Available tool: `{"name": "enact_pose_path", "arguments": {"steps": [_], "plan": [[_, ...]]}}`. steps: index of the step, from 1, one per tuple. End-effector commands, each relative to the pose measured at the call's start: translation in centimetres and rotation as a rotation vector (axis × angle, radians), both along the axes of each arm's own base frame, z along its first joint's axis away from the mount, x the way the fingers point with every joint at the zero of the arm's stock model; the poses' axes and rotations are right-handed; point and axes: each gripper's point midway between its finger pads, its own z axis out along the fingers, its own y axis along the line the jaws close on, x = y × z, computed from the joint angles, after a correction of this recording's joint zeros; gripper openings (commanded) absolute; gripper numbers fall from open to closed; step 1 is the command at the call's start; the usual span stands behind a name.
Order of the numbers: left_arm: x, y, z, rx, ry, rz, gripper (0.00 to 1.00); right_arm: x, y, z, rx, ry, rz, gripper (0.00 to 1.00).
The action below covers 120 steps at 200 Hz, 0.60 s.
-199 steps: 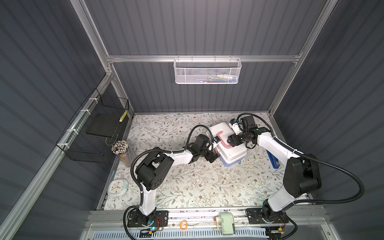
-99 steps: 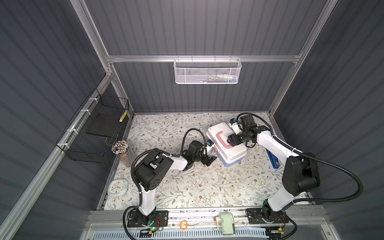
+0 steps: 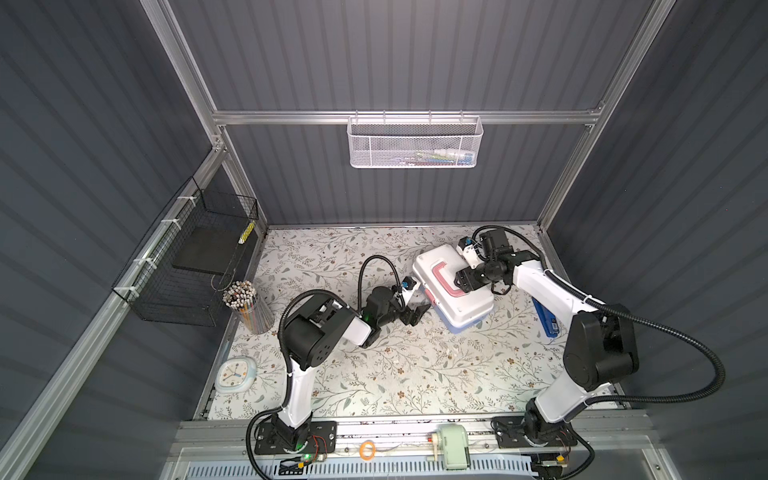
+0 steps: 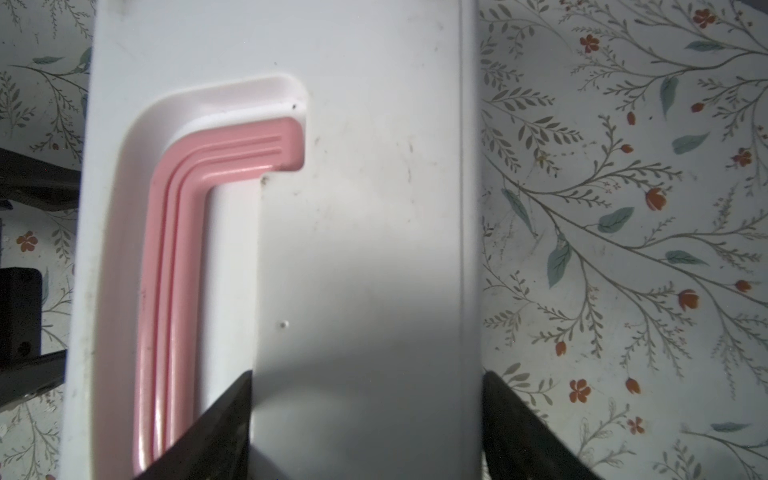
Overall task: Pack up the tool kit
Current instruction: 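Draw the left gripper back from the lid while the right holds the handle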
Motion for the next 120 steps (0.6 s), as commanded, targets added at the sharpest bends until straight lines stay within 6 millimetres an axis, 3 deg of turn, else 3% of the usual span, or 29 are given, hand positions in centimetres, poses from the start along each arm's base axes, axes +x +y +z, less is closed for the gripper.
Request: {"name": "enact_pose_path", "arguments": {"steps": [1, 120], "plan": [[-0.2, -0.1, 0.9, -0.051, -0.03, -0.021, 0.84, -6.8, 0.5, -8.7, -0.075, 0.351, 0.142, 0.6], [-2.4, 1.1, 0.7, -0.079, -0.049, -0.047, 0.81, -10.1, 3.0, -8.7, -0.009, 0.402, 0.267, 0.62]]}}
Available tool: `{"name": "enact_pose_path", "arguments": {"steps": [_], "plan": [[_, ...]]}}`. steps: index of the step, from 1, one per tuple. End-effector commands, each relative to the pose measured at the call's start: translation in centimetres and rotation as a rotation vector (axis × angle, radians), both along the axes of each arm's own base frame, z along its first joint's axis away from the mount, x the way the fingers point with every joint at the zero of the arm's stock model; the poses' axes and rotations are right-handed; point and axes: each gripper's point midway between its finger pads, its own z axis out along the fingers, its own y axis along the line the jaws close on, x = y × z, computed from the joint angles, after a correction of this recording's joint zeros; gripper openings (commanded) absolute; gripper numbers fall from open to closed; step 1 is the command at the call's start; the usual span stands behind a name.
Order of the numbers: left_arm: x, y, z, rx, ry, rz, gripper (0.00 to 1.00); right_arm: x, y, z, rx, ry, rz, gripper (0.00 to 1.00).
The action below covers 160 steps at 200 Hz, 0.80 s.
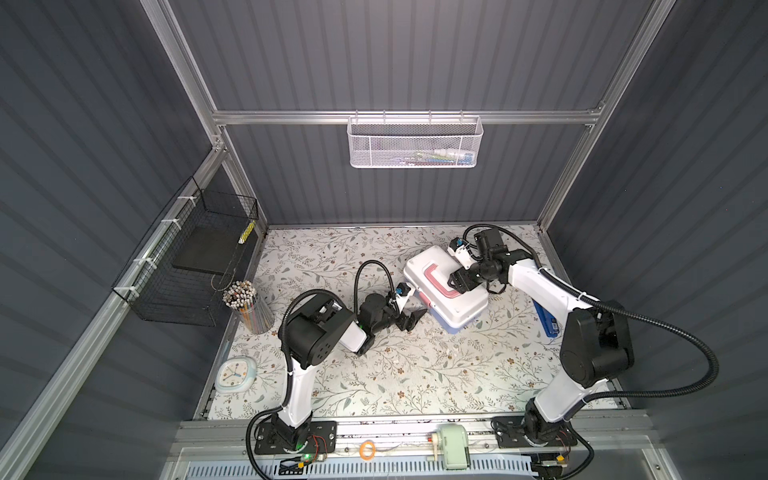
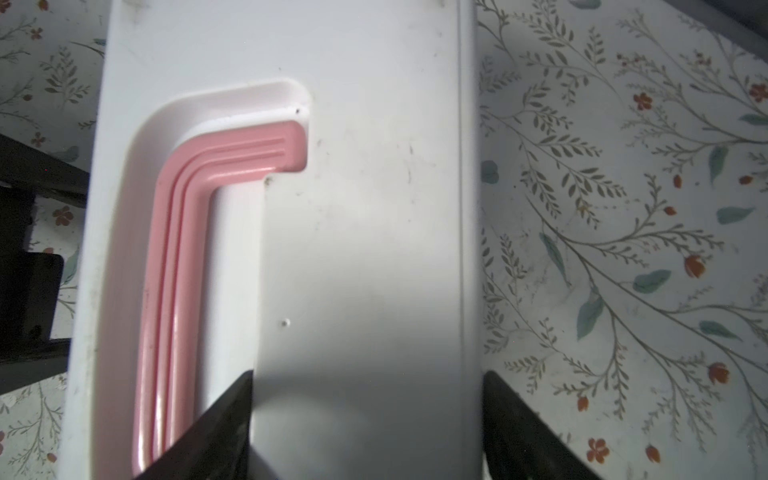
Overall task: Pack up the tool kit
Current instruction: 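Draw the left gripper back from the lid while the right holds the handle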
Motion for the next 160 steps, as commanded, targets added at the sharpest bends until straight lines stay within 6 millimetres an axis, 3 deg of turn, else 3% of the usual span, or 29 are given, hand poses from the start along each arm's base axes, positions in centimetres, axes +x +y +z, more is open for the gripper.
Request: {"name": "enact_pose_path", "arguments": {"steps": [1, 61, 117, 160], "plan": [[-0.6, 0.0, 1.0, -0.038, -0.029, -0.02, 0.81, -9.7, 0.1, -8.4, -0.07, 0.425, 0.114, 0.62], [-2.0, 0.9, 0.1, -0.025, -0.032, 0.0, 0.79, -10.2, -0.1, -8.8, -0.078, 0.44, 0.115, 0.62], [-1.2, 0.3, 0.8, -0.057, -0.063, 0.016, 0.78, -10.6, 0.3, -8.6, -0.056, 0.447, 0.119, 0.62], [-0.7, -0.1, 0.0, -0.049, -0.051, 0.02, 0.76, -10.3, 0.3, -8.4, -0.055, 0.441, 0.117, 0.62]]}}
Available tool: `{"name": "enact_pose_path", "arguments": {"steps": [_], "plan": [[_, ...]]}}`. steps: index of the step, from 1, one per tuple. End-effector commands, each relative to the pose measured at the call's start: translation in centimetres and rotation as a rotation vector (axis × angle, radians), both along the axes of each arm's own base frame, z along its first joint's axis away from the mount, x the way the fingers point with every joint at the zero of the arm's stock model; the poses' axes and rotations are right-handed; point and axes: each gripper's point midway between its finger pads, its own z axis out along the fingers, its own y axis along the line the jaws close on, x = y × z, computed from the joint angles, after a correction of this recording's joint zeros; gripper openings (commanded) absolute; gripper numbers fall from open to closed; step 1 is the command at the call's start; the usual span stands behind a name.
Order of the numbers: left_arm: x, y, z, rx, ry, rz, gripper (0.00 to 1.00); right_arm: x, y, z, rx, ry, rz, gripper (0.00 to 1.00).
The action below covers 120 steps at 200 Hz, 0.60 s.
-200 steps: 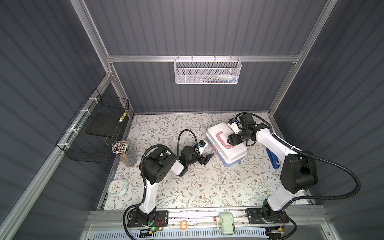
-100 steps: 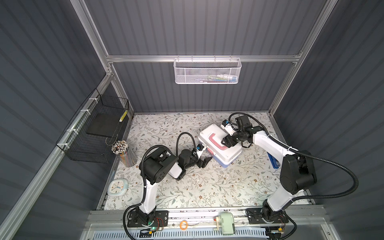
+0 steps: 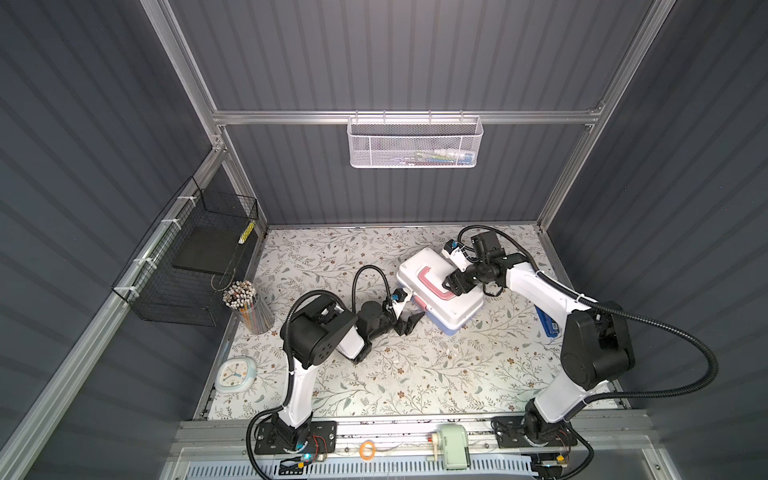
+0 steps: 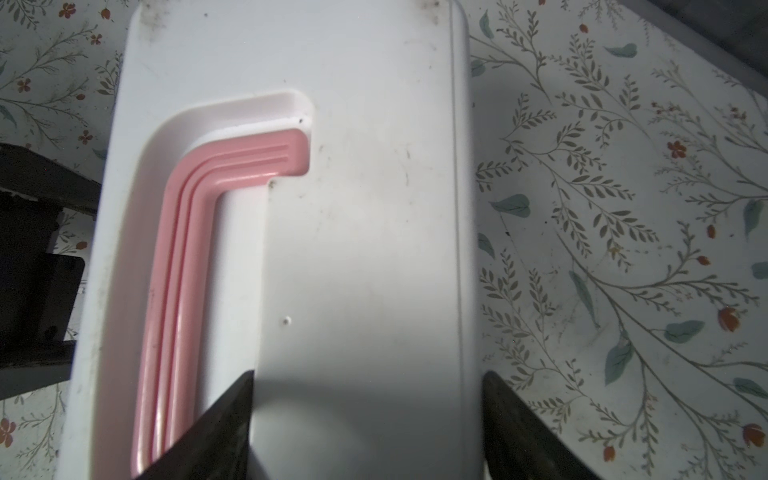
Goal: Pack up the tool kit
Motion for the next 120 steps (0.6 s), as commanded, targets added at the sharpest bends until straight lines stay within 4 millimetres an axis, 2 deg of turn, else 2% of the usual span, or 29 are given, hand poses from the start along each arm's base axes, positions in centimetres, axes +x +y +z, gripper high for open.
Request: {"name": "enact_pose_path", "arguments": {"steps": [1, 72, 120], "plan": [[0.4, -0.4, -0.1, -0.013, -0.008, 0.007, 0.76, -10.1, -0.9, -8.5, -0.097, 0.468, 0.068, 0.62], [0.9, -1.0, -0.3, -0.014, -0.001, 0.007, 0.73, -10.1, -0.9, -8.9, -0.104, 0.484, 0.059, 0.61], [0.9, -1.5, -0.7, -0.009, 0.01, -0.008, 0.68, -9.9, -1.1, -8.9, -0.116, 0.478, 0.05, 0.61]]}}
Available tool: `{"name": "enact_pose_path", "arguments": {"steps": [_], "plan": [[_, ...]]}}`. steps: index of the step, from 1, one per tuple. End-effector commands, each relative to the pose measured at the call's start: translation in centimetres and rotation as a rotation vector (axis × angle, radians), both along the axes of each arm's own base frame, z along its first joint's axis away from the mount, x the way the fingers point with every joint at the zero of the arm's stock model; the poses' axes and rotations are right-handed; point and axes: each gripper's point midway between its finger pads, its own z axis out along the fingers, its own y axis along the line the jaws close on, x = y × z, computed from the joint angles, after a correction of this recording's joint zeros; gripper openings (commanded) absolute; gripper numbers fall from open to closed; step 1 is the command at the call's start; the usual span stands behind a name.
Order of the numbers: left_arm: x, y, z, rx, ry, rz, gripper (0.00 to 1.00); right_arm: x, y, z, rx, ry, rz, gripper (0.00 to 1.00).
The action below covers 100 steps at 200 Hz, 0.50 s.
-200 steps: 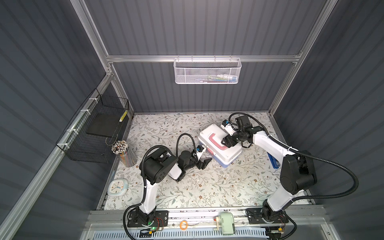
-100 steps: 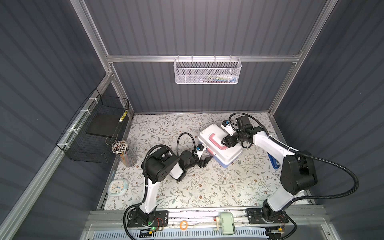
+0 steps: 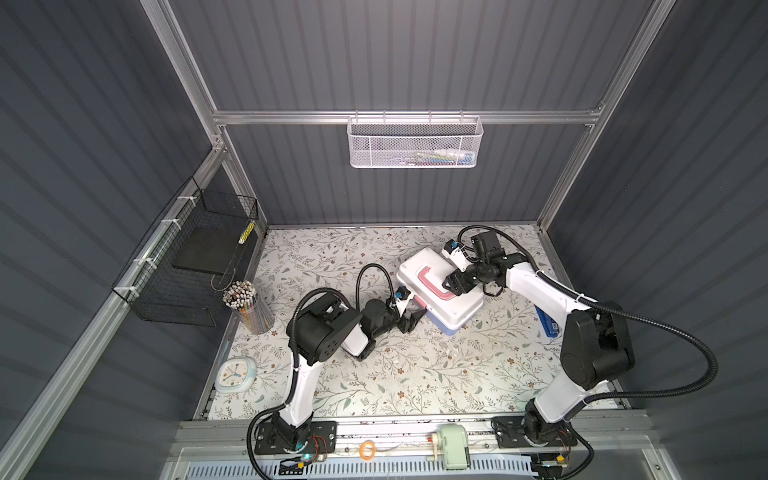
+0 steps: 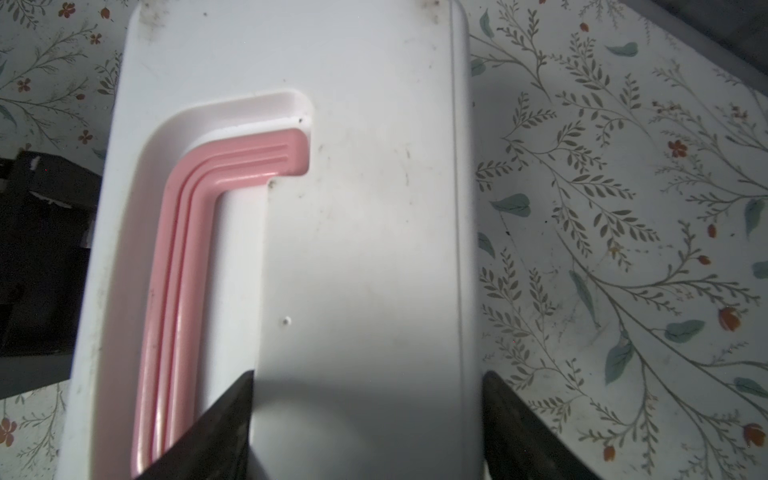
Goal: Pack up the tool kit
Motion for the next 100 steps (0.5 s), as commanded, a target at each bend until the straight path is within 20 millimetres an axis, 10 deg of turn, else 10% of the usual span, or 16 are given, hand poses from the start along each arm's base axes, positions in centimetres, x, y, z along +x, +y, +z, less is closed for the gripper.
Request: {"name": "enact_pose_path", "arguments": {"steps": [1, 100], "plan": [[0.11, -0.65, -0.11, -0.008, 0.002, -0.01, 0.68, -9.88, -1.11, -8.84, -0.113, 0.473, 0.051, 0.61], [0.0, -1.57, 0.32, -0.014, -0.005, -0.028, 0.64, -9.84, -1.39, -9.22, -0.129, 0.48, 0.037, 0.6]]}}
